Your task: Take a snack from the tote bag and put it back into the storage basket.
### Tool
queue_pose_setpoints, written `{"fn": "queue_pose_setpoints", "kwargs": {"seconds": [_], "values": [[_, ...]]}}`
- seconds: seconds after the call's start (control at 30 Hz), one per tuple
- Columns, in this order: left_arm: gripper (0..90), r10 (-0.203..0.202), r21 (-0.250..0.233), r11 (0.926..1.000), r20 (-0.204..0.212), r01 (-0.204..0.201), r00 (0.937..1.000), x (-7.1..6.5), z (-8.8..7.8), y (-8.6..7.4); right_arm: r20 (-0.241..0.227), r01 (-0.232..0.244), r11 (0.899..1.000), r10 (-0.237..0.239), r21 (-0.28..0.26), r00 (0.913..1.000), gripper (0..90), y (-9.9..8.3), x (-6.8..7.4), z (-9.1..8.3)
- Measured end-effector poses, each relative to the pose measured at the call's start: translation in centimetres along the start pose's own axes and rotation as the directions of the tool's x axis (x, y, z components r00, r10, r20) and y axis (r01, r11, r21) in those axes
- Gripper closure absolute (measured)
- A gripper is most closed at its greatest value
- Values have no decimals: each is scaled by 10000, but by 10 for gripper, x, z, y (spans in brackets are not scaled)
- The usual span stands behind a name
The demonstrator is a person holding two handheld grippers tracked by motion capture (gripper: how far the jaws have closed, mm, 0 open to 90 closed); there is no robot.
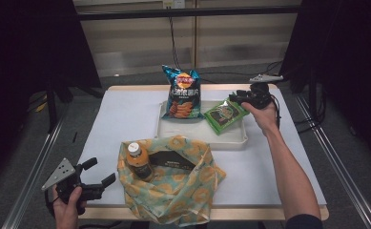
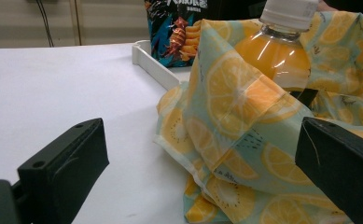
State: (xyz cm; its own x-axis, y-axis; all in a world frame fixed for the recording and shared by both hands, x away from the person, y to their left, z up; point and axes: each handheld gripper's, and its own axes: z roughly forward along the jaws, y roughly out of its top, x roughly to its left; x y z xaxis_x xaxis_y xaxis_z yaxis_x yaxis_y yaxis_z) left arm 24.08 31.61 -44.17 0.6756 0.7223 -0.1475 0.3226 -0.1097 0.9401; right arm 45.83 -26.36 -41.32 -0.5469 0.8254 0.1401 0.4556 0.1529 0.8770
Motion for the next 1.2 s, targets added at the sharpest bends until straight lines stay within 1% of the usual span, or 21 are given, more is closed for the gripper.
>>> {"fn": "queue_pose_setpoints", "kwargs": {"seconds": [0.03, 0.07, 0.1, 0.23, 0.3, 0.4, 0.47, 0.5, 0.63, 0.67, 0.73, 0.77, 0.8, 0.83, 0.9, 0.97, 1.0, 1.03, 1.07, 1.1, 1.2], "values": [[21, -73, -91, 9999, 4, 73, 10000, -1, 1, 0, -199, 12, 10000, -11, 47, 9998, 658, -3, 3, 0], [21, -53, -83, 10000, 14, 54, 10000, -1, 1, 0, -271, -40, 9999, 43, 127, 9996, 689, -5, 5, -1], [21, -29, -61, 10000, 12, 29, 10000, -1, 0, 0, -445, -51, 9999, 58, 160, 9990, 745, -8, 7, -1], [21, -23, -70, 10000, 29, 24, 10000, -1, 0, 0, -844, 8, 9992, 25, 388, 9964, 893, -16, 19, 0], [21, -1, -75, 10000, 24, 1, 10000, -1, 1, 0, -1114, -30, 9987, 87, 513, 9937, 900, -20, 24, 1], [21, 4, -77, 10000, 59, -3, 10000, -2, 0, 1, -1485, 53, 9961, 78, 877, 9889, 900, -26, 33, 4], [21, -67, -150, 9999, 9, 67, 10000, -3, 0, 1, -1633, 145, 9939, 36, 1096, 9866, 900, -28, 36, 6], [21, 30, -69, 10000, 2, -30, 10000, -2, -1, 1, -1671, 234, 9923, -27, 1220, 9859, 900, -29, 39, 7], [21, -11, -187, 9998, 111, 13, 9999, -3, 0, 1, -1936, 331, 9849, 5, 1702, 9811, 900, -33, 47, 12], [21, -5, -201, 9998, 150, 8, 9999, -3, -1, 1, -2012, 442, 9821, -65, 1834, 9795, 900, -34, 49, 13], [21, 21, -204, 9998, 76, -19, 10000, -3, -1, 1, -2113, 488, 9770, -39, 2076, 9774, 900, -35, 53, 15], [21, 10, -198, 9998, 131, -7, 9999, -2, -2, 1, -2107, 638, 9736, -166, 2192, 9774, 900, -36, 54, 17], [21, 4, -189, 9998, 172, -1, 9999, -2, -2, 1, -2164, 654, 9712, -147, 2292, 9762, 900, -37, 54, 18], [21, 6, -189, 9998, 168, -2, 9999, -2, -2, 1, -2152, 709, 9661, -164, 2481, 9764, 900, -37, 55, 19], [21, 3, -191, 9998, 122, -1, 9999, -2, -1, 1, -2172, 782, 9613, -196, 2644, 9759, 900, -39, 55, 22], [21, -10, -170, 9999, 95, 12, 10000, -3, -1, 1, -2172, 873, 9533, -235, 2891, 9758, 900, -40, 55, 25], [21, -10, -170, 9999, 95, 12, 10000, -3, -1, 1, -2172, 873, 9533, -235, 2891, 9758, 900, -40, 55, 25], [21, -12, -176, 9998, 89, 14, 10000, -3, -1, 1, -2220, 878, 9463, -174, 3111, 9749, 900, -40, 57, 28], [22, -14, -172, 9999, 82, 15, 10000, -3, -1, 1, -2159, 856, 9432, -151, 3209, 9763, 900, -40, 57, 29], [21, -8, -164, 9999, 79, 9, 10000, -3, -1, 1, -2206, 905, 9403, -168, 3282, 9752, 900, -41, 57, 31], [21, 1, -174, 9998, 94, 1, 10000, -2, -1, 1, -2129, 919, 9279, -138, 3614, 9770, 900, -42, 57, 37]]}}
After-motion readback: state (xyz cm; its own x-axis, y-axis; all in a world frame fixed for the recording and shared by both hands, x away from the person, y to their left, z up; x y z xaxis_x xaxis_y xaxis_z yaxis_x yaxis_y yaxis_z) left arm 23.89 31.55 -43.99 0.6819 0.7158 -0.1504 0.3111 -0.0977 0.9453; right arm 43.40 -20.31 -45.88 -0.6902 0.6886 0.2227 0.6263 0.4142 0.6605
